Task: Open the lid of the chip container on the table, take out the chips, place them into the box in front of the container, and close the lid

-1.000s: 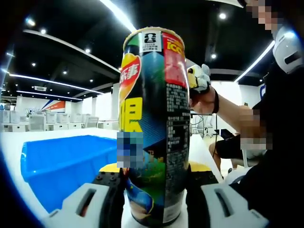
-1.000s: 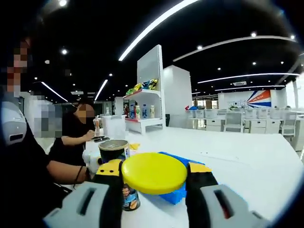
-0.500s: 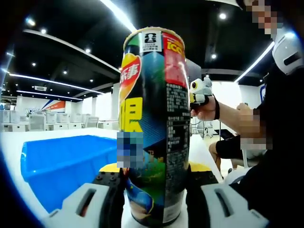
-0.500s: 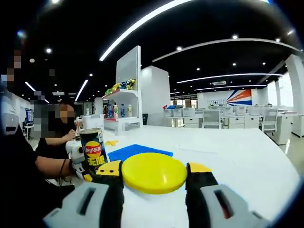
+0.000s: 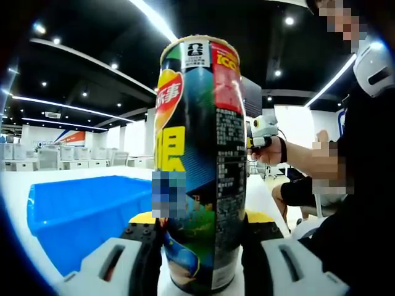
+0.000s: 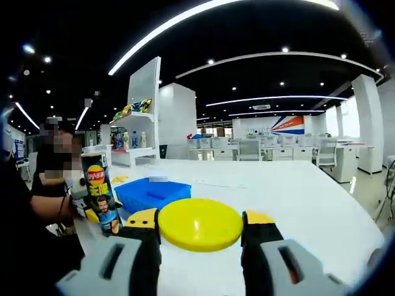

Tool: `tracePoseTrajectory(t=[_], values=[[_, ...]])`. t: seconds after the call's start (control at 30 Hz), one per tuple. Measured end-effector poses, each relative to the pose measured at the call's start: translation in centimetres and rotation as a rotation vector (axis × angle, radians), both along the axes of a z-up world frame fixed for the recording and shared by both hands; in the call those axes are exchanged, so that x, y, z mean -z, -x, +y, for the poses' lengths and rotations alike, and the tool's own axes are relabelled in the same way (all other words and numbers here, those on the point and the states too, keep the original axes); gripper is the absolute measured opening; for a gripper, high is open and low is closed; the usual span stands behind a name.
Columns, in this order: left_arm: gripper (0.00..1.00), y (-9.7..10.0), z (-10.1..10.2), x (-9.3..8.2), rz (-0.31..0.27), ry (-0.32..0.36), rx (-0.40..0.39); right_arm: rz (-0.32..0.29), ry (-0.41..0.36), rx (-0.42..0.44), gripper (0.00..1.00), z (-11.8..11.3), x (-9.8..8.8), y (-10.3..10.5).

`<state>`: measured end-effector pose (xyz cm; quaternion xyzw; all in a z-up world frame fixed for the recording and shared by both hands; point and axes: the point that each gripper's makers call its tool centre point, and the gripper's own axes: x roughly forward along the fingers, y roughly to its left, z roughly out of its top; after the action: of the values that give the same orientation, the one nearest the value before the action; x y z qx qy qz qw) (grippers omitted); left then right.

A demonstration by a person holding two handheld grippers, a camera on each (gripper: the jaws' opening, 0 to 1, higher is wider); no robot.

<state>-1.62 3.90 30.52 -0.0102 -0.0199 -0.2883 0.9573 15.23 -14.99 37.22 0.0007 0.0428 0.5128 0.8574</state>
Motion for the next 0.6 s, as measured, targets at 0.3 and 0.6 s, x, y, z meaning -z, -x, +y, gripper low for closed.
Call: tracePoseTrajectory(t=[0.3, 0.6], values=[[0.51, 0.0, 0.0, 0.0, -0.002, -0.002, -0.001, 0.023, 0.004, 0.07, 0.51, -2.1, 2.0, -1.5], [0.51, 0.0, 0.0, 0.0, -0.003, -0.006, -0.001, 0.061, 0.004, 0.151, 0.51, -4.1, 4.2, -3.0]])
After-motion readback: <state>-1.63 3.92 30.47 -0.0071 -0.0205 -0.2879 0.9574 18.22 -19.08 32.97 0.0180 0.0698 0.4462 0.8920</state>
